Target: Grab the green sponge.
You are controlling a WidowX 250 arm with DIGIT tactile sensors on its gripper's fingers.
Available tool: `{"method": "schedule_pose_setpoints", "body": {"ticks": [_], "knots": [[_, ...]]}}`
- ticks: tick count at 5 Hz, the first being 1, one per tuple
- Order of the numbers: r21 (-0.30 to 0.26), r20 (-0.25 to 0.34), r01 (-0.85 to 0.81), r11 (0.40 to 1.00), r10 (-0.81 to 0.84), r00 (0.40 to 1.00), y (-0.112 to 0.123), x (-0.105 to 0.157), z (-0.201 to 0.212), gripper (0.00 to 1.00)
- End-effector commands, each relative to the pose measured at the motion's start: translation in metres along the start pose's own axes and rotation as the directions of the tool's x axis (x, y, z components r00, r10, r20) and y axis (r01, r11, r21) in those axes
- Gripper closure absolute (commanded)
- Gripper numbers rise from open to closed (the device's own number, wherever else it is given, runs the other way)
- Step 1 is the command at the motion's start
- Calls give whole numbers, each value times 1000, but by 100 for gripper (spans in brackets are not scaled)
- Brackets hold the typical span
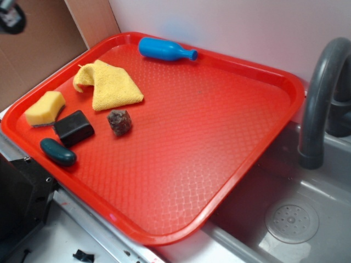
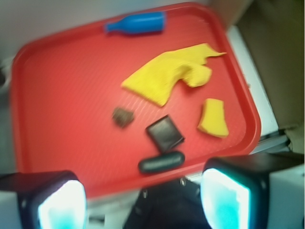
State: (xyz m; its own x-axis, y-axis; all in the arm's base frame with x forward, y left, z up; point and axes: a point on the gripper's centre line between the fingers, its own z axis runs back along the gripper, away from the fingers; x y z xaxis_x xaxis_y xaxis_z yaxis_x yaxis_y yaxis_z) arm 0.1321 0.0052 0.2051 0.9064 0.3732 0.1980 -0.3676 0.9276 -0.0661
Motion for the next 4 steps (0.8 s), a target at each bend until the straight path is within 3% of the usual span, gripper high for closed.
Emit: {"method": "schedule_pose_setpoints", "body": {"ticks": [1,2,3,4], "knots": [[77,47,-150,986,147,988,50,31,-60,0],[125,42,-181,975,177,983,70,38,-84,0],[125,-40,-160,979,166,985,88,38,-127,0],[159,-58,-149,976,160,985,96,37,-142,0]]}}
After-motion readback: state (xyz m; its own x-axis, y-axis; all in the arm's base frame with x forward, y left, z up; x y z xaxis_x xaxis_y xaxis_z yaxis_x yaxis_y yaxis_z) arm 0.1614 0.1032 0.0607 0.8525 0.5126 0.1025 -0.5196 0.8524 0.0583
